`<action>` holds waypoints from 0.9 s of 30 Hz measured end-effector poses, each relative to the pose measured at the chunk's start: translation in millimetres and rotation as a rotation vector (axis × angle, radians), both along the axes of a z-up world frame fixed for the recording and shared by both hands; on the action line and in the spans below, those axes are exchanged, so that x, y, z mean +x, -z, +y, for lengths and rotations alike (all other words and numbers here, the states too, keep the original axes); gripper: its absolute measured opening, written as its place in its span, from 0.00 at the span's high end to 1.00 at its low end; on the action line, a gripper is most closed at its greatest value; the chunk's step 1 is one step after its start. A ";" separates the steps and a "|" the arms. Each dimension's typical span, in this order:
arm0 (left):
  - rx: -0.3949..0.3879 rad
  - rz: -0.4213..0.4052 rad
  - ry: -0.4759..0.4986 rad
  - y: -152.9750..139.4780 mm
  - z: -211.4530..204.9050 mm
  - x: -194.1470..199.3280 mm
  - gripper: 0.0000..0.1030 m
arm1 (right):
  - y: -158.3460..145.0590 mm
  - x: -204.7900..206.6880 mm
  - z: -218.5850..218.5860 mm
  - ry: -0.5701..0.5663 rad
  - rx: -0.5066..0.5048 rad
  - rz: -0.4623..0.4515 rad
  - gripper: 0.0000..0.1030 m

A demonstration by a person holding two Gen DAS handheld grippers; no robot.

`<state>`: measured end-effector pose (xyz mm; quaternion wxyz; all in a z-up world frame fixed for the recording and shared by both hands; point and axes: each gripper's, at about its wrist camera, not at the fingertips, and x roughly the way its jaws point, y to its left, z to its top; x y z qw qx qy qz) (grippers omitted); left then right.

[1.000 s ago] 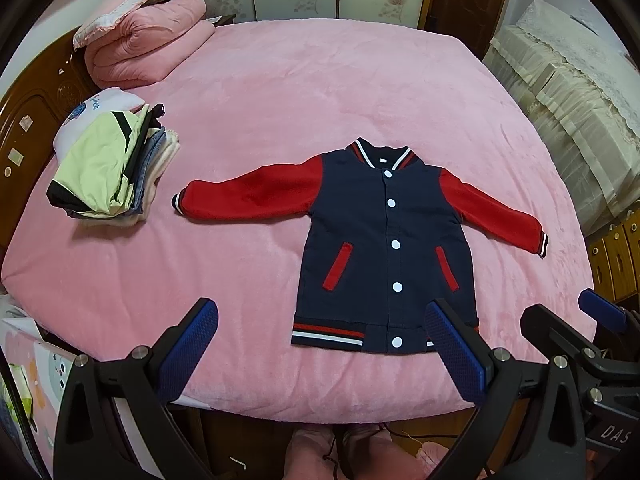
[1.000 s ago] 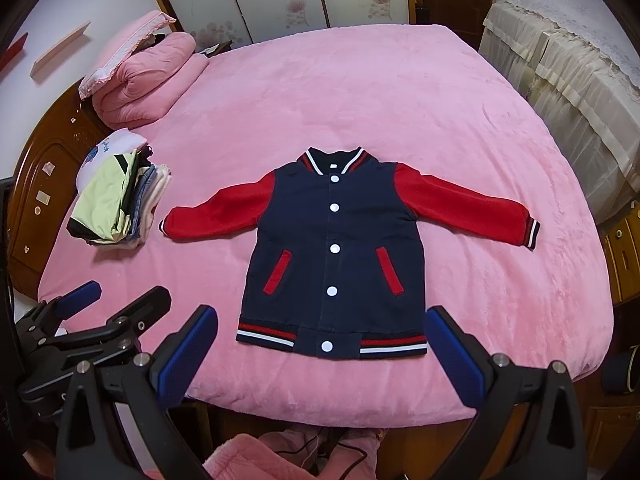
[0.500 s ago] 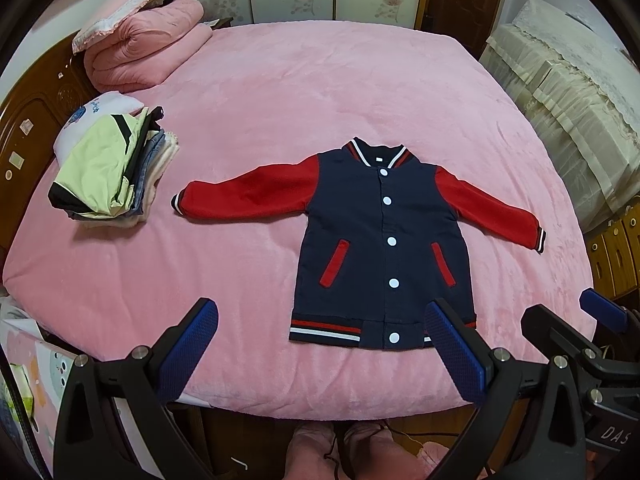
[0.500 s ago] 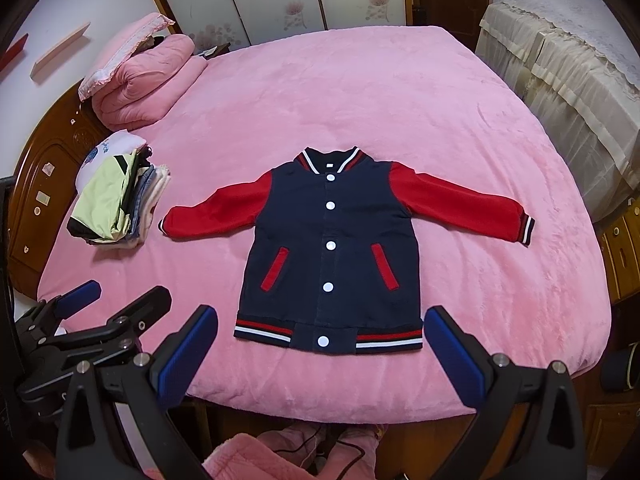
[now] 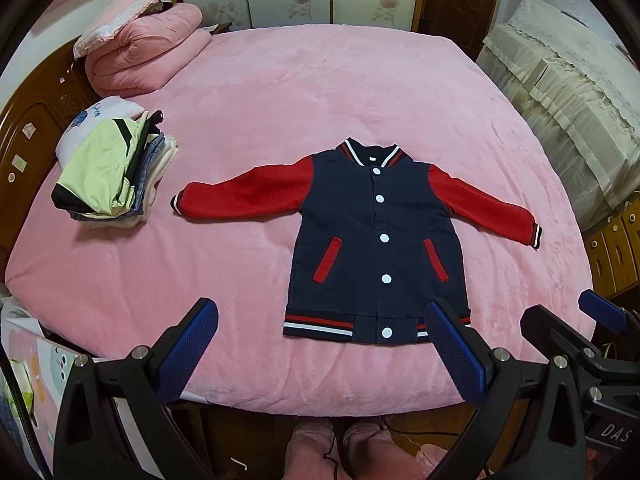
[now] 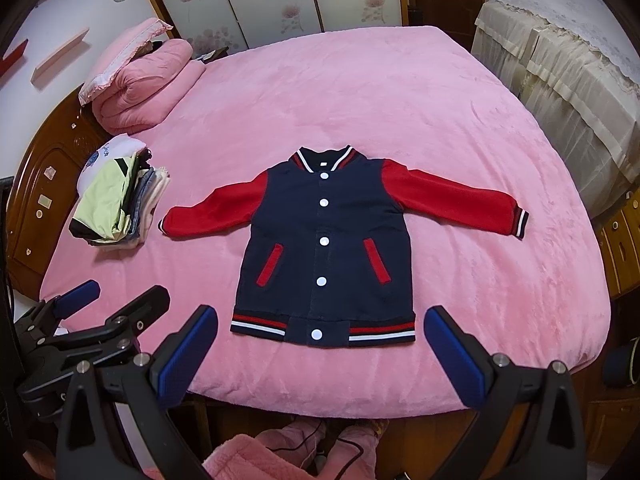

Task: Fold large clothes

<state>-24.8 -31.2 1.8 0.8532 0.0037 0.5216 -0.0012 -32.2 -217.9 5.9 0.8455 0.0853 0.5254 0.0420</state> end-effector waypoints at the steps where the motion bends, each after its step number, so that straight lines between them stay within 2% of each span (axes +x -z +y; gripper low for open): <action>1: 0.005 0.000 -0.006 0.1 -0.7 -1.3 0.01 | 0.2 -1.4 -1.7 -0.002 0.004 0.000 0.00; 8: -0.002 0.054 -0.096 11.4 8.0 -16.9 0.01 | -0.2 -12.6 -5.7 -0.035 -0.018 -0.046 0.00; 12: -0.017 0.089 -0.181 22.3 17.1 -33.1 0.01 | 2.5 -17.9 6.0 -0.142 -0.098 -0.088 0.00; 16: -0.033 0.114 -0.269 34.9 28.5 -53.6 0.01 | 4.0 -24.2 13.9 -0.240 -0.089 -0.145 0.00; 19: -0.063 0.142 -0.350 41.6 43.7 -68.7 0.01 | 4.6 -26.3 20.9 -0.296 -0.081 -0.184 0.00; 23: -0.121 0.139 -0.447 45.0 68.1 -81.6 0.01 | 1.1 -23.2 32.4 -0.343 -0.061 -0.210 0.00; 27: -0.178 0.159 -0.505 54.8 89.7 -82.3 0.01 | 3.1 -19.2 43.0 -0.368 -0.055 -0.217 0.00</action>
